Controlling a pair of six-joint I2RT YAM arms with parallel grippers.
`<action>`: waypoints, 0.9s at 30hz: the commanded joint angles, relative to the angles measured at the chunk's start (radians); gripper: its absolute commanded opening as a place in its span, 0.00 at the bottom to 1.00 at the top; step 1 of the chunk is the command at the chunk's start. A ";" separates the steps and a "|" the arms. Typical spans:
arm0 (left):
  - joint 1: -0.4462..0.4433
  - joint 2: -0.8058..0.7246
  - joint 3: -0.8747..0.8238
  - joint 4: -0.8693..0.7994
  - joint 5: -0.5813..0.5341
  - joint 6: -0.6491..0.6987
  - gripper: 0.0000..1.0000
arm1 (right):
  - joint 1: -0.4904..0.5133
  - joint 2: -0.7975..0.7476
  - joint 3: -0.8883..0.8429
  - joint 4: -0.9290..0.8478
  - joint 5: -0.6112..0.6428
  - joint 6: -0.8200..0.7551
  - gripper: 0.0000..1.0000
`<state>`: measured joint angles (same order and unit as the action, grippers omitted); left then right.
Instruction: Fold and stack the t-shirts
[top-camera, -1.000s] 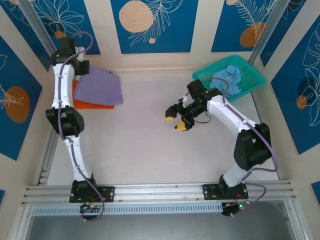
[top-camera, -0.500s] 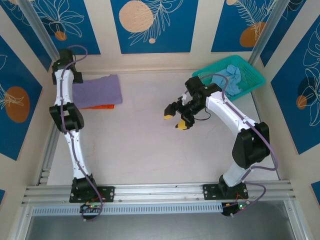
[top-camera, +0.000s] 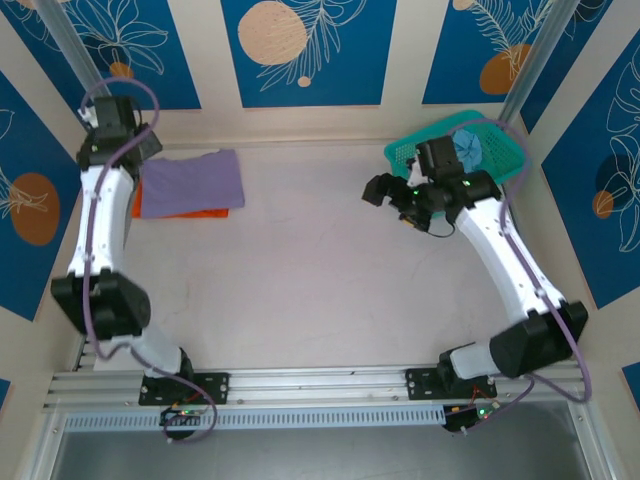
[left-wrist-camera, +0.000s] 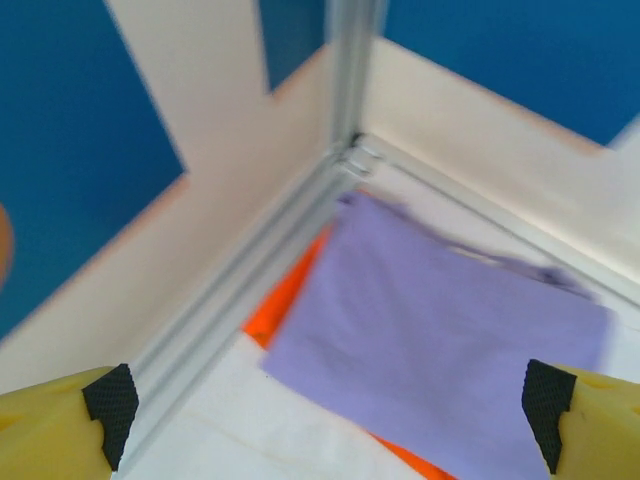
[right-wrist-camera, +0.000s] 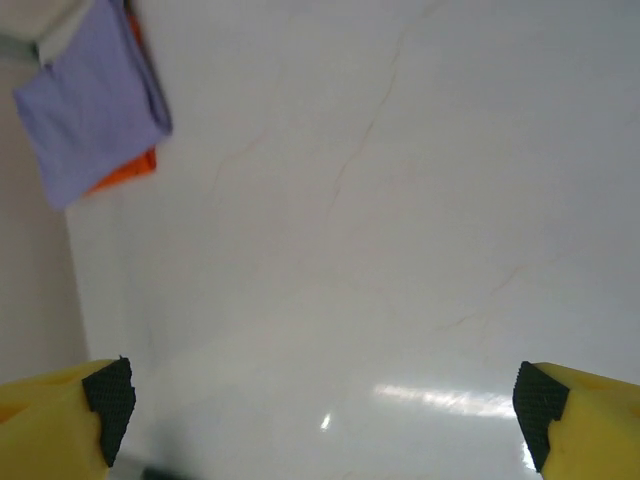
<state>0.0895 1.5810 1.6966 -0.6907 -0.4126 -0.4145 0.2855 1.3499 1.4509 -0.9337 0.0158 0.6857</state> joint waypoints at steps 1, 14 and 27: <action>-0.054 -0.107 -0.268 0.254 0.068 -0.092 1.00 | -0.042 -0.151 -0.146 0.125 0.315 -0.074 0.99; -0.097 -0.710 -1.201 0.549 -0.044 0.112 1.00 | -0.103 -0.611 -0.957 0.707 0.462 -0.483 0.99; -0.096 -0.427 -1.325 1.036 0.093 0.303 1.00 | -0.250 -0.224 -1.079 1.231 0.328 -0.515 0.99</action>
<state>-0.0090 1.0649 0.3099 0.1436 -0.3847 -0.1802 0.0658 1.0637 0.3321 0.0998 0.3840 0.1814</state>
